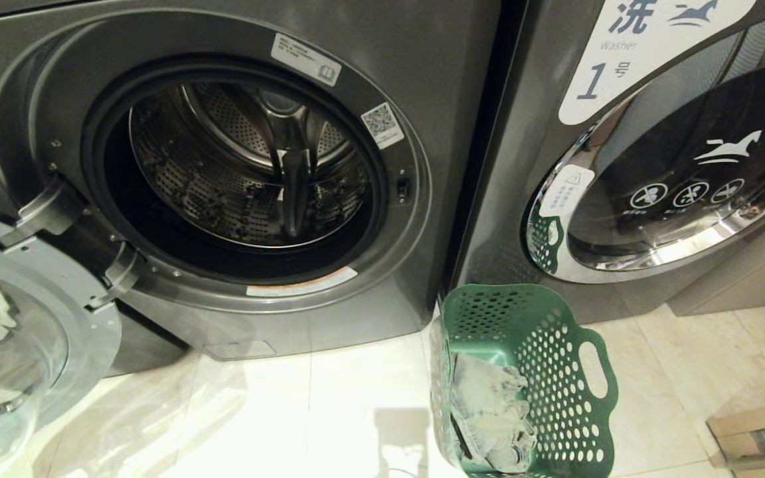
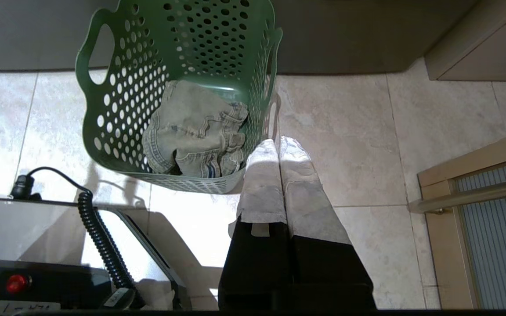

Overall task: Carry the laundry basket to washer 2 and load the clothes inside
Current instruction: Place the clothes into the washing machine

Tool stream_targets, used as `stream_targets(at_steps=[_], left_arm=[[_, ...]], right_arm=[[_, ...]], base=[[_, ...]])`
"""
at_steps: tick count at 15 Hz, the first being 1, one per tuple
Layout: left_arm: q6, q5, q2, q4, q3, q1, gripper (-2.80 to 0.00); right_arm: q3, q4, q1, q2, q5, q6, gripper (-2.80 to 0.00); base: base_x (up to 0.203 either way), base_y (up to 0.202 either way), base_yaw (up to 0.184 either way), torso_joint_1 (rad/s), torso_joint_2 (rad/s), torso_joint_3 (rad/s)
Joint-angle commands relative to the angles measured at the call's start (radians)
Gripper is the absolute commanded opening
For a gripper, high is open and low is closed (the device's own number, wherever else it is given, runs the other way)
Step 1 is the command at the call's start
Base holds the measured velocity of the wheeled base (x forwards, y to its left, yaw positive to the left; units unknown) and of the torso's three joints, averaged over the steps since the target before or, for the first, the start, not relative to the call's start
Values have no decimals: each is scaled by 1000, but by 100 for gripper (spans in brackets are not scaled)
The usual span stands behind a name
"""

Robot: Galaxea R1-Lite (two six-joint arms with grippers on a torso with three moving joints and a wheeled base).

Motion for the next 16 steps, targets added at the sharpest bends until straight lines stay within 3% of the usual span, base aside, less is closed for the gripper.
stream_targets(at_steps=[1,10,13,16], left_arm=[[0,1,2,0,0,0,-280],[-3,1,2,0,0,0,-280],[0,1,2,0,0,0,-280],[1,-2,2,0,0,0,-280]], right_arm=[[0,2,0,2,-3,1,-280],[-37,3,-1,3,-15,-7,-280],[-245,31,-1,133,-13,-6,-280],[-510,116,1,472,29,7,-280]], base=[[0,0,0,2,11,-198],[0,0,0,4,2,-75],[0,0,0,0,0,0],[0,0,0,0,0,0]])
